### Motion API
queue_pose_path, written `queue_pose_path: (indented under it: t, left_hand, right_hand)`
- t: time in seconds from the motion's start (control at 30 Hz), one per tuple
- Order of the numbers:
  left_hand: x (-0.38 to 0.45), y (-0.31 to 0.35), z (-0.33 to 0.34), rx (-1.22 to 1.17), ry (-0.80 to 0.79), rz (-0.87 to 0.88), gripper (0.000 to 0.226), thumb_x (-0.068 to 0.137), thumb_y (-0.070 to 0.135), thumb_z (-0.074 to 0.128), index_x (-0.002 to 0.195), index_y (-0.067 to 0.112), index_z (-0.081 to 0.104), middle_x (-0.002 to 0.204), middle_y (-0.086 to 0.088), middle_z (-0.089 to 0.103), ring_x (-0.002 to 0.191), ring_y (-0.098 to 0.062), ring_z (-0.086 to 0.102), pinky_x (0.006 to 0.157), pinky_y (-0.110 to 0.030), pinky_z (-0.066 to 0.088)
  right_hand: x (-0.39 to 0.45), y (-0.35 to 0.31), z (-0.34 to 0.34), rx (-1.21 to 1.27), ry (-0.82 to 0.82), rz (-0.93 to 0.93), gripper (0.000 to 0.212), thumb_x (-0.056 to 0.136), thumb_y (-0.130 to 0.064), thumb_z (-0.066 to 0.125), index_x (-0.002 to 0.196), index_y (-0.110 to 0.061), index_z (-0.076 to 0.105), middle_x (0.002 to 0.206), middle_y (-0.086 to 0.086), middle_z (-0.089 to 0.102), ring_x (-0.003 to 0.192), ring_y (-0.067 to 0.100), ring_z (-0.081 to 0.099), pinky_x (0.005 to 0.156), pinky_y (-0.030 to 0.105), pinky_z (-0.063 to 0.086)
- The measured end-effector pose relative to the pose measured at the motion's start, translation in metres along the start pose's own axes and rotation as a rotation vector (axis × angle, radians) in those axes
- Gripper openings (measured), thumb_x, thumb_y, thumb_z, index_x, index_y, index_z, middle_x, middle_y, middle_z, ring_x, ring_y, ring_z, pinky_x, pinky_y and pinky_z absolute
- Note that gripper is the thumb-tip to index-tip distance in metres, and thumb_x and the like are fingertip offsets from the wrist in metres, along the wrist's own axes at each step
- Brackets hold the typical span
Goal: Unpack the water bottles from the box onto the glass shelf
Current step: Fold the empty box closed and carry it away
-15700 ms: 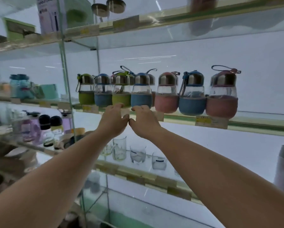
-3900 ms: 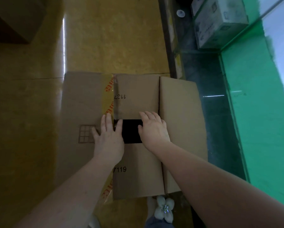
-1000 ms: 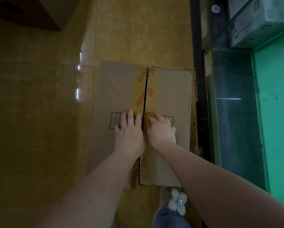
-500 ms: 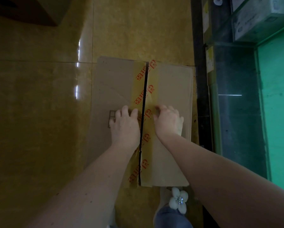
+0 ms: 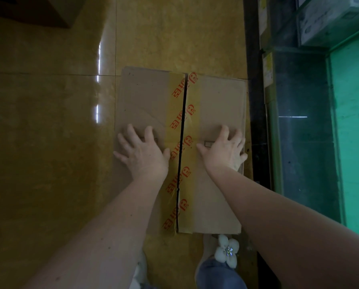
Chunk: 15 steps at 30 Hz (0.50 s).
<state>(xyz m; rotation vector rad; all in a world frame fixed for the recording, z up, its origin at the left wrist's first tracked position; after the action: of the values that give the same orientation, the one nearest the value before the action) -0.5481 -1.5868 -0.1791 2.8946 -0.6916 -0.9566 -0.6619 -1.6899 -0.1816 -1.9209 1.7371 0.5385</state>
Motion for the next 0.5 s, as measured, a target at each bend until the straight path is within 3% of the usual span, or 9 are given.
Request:
queue_pose_path:
  t: [0.17, 0.3, 0.4, 0.5]
  left_hand:
    - [0.007, -0.004, -0.001, 0.023, -0.037, -0.061, 0.089, 0.081, 0.061, 0.057, 0.149, 0.031, 0.009, 0.157, -0.013, -0.014, 0.142, -0.046, -0.01, 0.112, -0.063, 0.001]
    - [0.009, -0.007, 0.001, 0.009, -0.023, -0.081, 0.082, 0.085, 0.061, 0.049, 0.149, 0.034, 0.007, 0.157, -0.013, -0.014, 0.142, -0.046, -0.009, 0.112, -0.063, 0.001]
    - [0.011, -0.004, 0.001, -0.019, -0.021, -0.1, 0.081, 0.085, 0.058, 0.053, 0.149, 0.033, 0.01, 0.158, -0.012, -0.012, 0.143, -0.045, -0.008, 0.112, -0.062, 0.003]
    - [0.014, -0.001, -0.001, -0.039, -0.013, -0.122, 0.086, 0.081, 0.058, 0.058, 0.148, 0.03, 0.012, 0.157, -0.012, -0.011, 0.143, -0.045, -0.007, 0.112, -0.061, 0.003]
  right_hand:
    - [0.003, -0.001, 0.004, -0.021, -0.057, 0.012, 0.086, 0.086, -0.053, 0.057, 0.15, -0.03, 0.005, 0.159, 0.007, -0.011, 0.145, 0.035, -0.013, 0.11, 0.065, 0.009]
    - [0.005, 0.003, 0.005, 0.056, 0.01, 0.008, 0.06, 0.098, -0.042, 0.041, 0.149, -0.033, 0.012, 0.159, 0.002, -0.001, 0.146, 0.027, -0.009, 0.11, 0.065, 0.014]
    - [0.009, 0.003, 0.003, 0.095, 0.05, 0.059, 0.06, 0.096, -0.038, 0.047, 0.148, -0.029, 0.017, 0.157, 0.007, 0.002, 0.146, 0.027, -0.002, 0.11, 0.063, 0.02]
    - [0.011, 0.001, 0.003, 0.125, 0.023, 0.123, 0.071, 0.092, -0.04, 0.055, 0.148, -0.028, 0.014, 0.157, 0.009, -0.008, 0.145, 0.033, -0.006, 0.11, 0.063, 0.018]
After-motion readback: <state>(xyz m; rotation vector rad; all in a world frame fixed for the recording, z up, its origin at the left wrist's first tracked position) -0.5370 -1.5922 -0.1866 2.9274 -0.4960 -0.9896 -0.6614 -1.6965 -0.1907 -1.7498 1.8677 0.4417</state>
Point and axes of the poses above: each hand's wrist, its own x-axis towards the middle knuckle, its own z-axis out of the palm, y = z × x, the point moved 3 cm from there along x, towards the middle knuckle
